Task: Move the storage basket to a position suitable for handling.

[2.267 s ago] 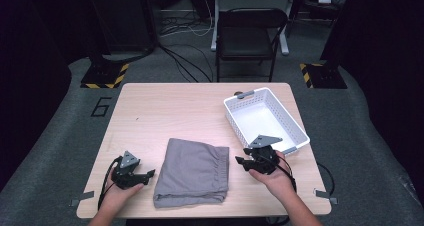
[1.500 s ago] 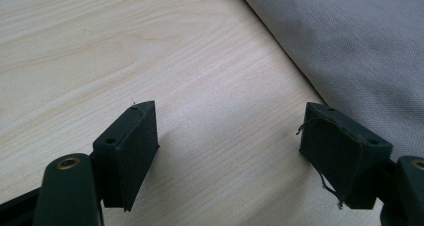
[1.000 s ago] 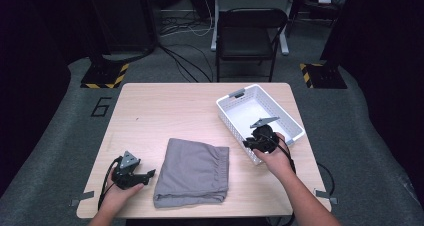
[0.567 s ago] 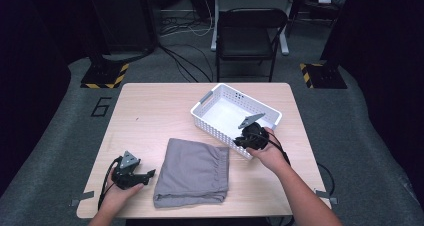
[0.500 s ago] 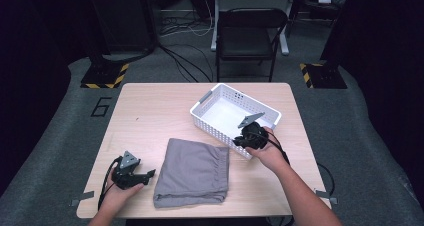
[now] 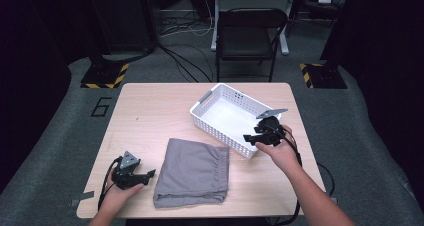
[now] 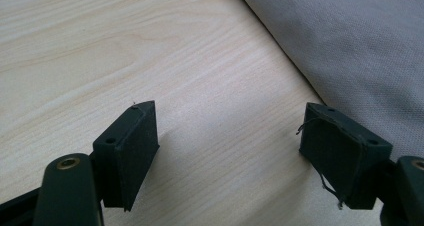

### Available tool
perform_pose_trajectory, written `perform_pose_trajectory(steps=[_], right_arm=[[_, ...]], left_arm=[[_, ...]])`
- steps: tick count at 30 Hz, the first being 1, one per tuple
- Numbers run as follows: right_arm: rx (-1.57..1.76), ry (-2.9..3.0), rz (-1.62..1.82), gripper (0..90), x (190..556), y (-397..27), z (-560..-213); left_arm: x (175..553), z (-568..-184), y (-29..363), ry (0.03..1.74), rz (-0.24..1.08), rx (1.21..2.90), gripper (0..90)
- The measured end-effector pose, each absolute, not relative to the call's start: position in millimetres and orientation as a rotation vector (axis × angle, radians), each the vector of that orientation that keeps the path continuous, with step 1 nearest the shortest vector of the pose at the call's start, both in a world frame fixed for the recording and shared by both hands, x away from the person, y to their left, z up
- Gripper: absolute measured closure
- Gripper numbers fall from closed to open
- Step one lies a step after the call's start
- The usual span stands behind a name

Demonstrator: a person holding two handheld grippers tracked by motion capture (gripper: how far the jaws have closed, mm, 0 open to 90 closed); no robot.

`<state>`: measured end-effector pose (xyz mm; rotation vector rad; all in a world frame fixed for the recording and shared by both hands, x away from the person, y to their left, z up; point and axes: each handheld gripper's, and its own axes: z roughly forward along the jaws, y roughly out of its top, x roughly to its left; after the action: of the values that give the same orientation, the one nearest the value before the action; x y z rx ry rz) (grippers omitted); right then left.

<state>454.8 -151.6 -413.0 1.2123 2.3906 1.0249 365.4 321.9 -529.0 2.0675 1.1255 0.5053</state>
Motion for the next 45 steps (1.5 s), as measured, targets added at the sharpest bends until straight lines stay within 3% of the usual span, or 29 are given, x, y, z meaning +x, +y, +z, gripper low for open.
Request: perform_pose_trajectory(steps=[15, 25, 45], right_arm=[[1.463, 2.246, 0.831, 24.2, 449, -173, -436], [1.626, 2.225, 0.796, 22.3, 459, -175, -447], [1.598, 2.268, 0.749, 50.1, 508, -152, -447]], left_arm=[[365, -529, 321, 1.131, 0.505, 2.063, 22.8], [365, -529, 321, 1.129, 0.505, 2.065, 22.8], [366, -529, 321, 1.124, 0.502, 2.065, 22.8]])
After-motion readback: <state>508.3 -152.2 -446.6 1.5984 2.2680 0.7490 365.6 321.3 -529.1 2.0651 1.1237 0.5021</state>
